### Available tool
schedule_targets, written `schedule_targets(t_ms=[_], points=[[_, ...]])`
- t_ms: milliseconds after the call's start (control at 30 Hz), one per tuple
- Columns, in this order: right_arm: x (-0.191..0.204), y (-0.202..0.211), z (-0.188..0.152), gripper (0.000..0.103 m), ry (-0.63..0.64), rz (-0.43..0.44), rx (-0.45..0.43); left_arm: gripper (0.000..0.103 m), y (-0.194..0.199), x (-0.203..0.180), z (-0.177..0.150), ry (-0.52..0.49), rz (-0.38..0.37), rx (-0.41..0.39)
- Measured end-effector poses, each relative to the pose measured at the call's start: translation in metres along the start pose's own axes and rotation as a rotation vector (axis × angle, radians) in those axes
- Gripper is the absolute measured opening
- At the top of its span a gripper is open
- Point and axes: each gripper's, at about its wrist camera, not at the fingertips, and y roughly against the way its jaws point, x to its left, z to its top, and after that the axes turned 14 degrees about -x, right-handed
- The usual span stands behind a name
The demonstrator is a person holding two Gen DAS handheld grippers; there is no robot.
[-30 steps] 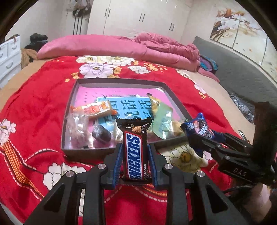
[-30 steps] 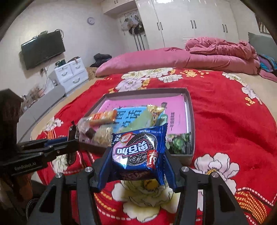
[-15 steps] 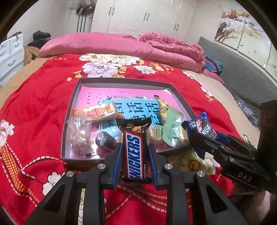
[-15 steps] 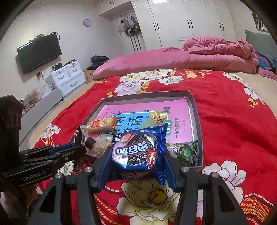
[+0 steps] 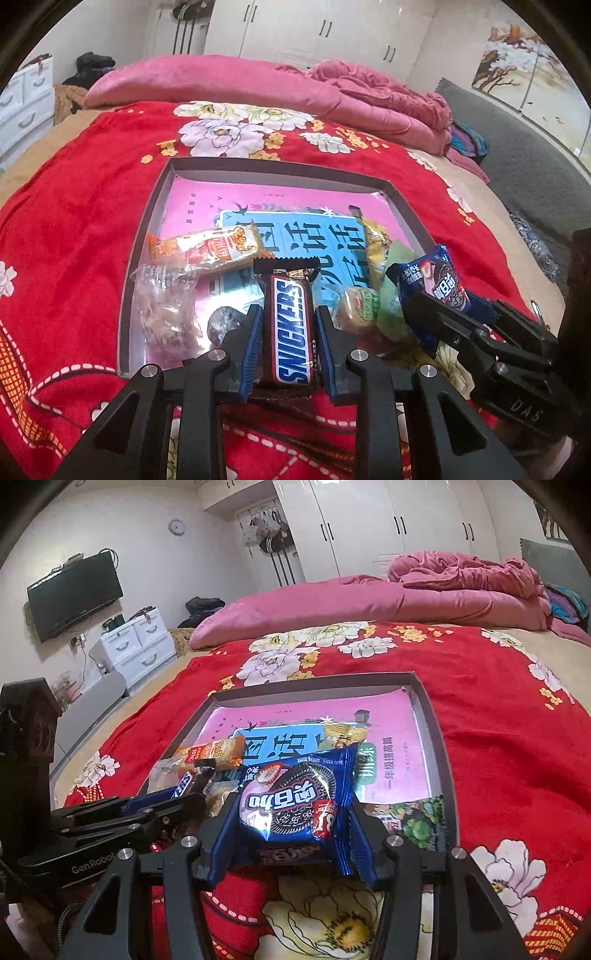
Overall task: Organize snacks
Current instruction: 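Carry the Snickers bar and cookie pack over the tray with both grippers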
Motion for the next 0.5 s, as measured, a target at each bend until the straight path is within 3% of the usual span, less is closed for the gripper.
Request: schedule_targets(t_ms=[500], points=[[0.018, -0.019, -0.001, 0.056, 0.094, -0.057, -0.001, 0.029, -0.006, 0.007, 0.004, 0.007, -0.002, 0.001]])
